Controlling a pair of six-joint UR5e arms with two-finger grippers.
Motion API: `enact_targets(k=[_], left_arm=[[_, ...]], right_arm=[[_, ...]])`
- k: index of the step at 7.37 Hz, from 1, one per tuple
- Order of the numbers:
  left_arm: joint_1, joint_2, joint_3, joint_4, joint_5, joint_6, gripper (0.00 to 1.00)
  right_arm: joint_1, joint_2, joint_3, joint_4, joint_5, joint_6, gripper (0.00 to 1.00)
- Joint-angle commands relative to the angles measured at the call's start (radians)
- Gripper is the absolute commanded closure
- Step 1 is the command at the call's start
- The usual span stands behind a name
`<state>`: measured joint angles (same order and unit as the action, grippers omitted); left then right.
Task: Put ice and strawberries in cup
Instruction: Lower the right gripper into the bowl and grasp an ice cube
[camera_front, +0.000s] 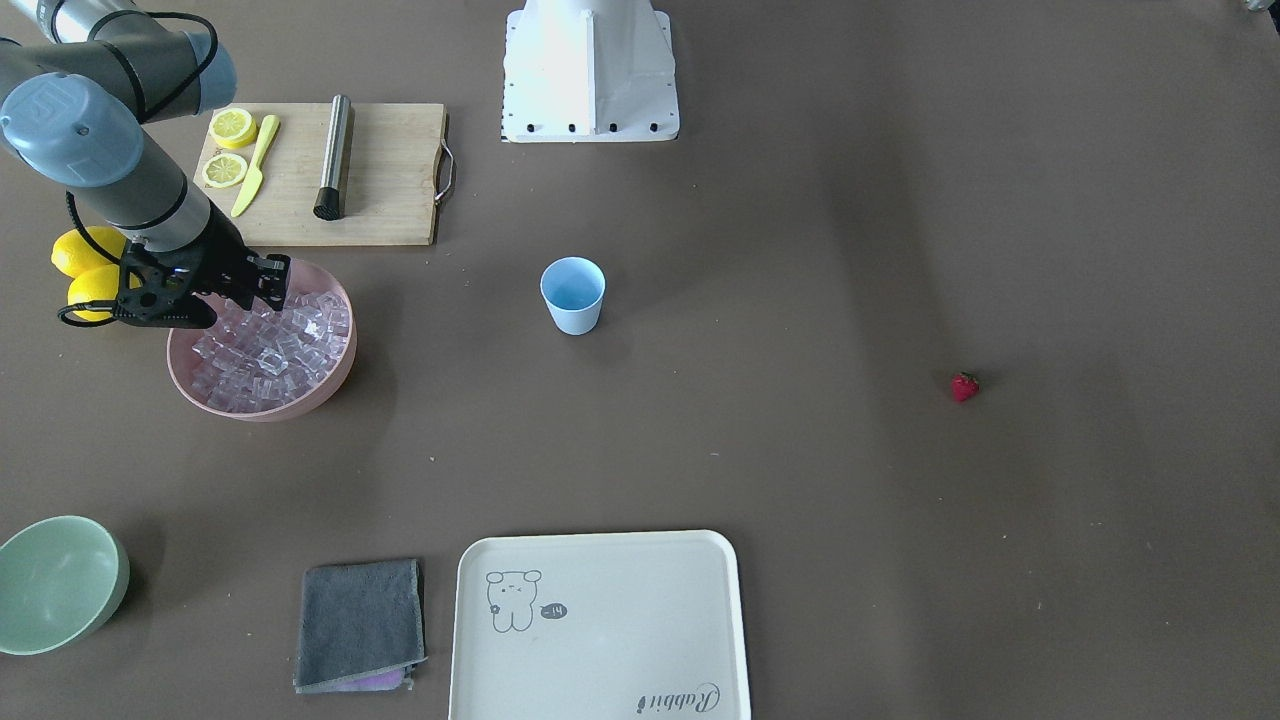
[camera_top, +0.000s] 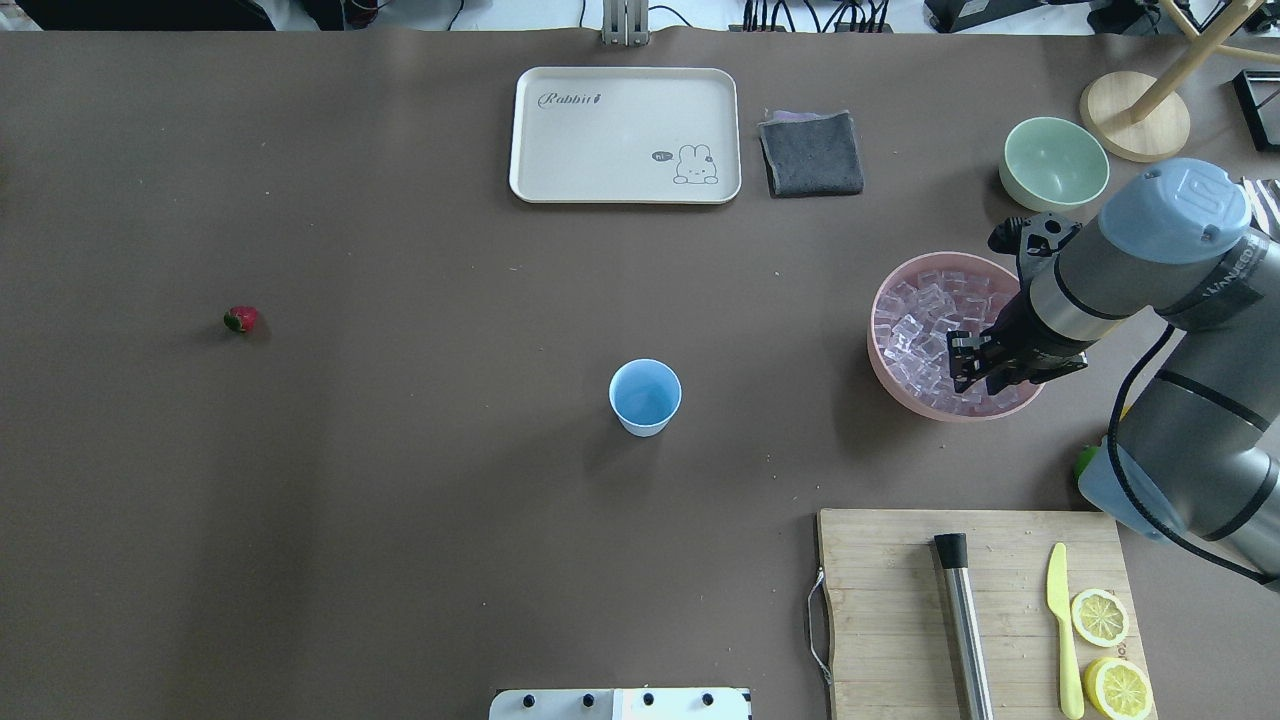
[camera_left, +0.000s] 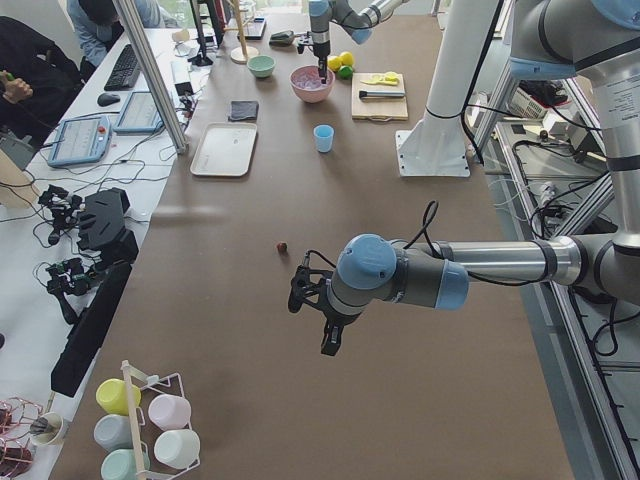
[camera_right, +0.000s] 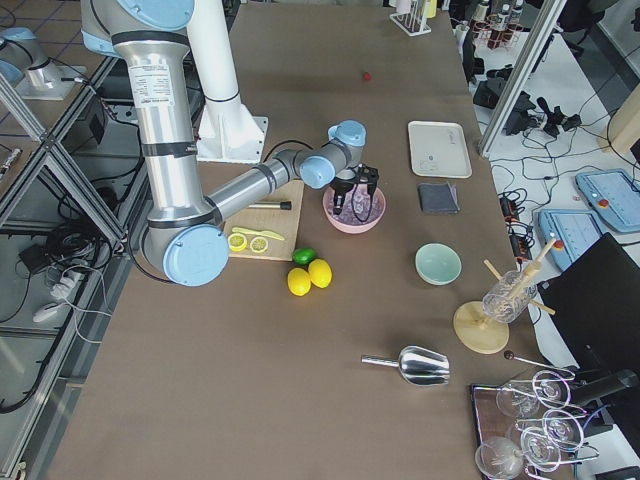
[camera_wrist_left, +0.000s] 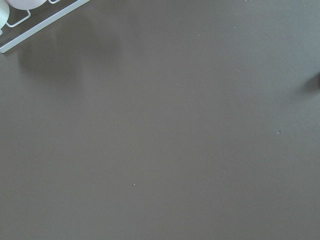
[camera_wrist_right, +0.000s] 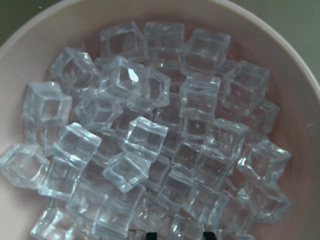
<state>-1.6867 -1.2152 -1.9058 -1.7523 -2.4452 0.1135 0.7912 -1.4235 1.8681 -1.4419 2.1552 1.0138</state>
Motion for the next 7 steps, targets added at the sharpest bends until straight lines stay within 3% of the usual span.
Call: enact_targets(k=[1,5,6,7], left_arm=[[-0.001,0.0,-0.001,-0.001,0.0,0.0,0.02],[-0.004,0.0,-0.001,-0.001,0.0,0.0,0.02],[-0.004,0.0,-0.001,-0.001,0.0,0.0,0.02],[-0.004,0.0,-0.003,-0.003,0.0,0.0,0.02]], right_arm=[[-0.001,0.0,-0.003,0.0,0.0,0.0,0.58],[-0.006,0.005,-0.015,0.0,0.0,0.0,0.59],[-0.006,0.005,-0.015,0.0,0.0,0.0,0.65],[-0.006,0.005,-0.014,0.0,0.003,-0.001,0.88]])
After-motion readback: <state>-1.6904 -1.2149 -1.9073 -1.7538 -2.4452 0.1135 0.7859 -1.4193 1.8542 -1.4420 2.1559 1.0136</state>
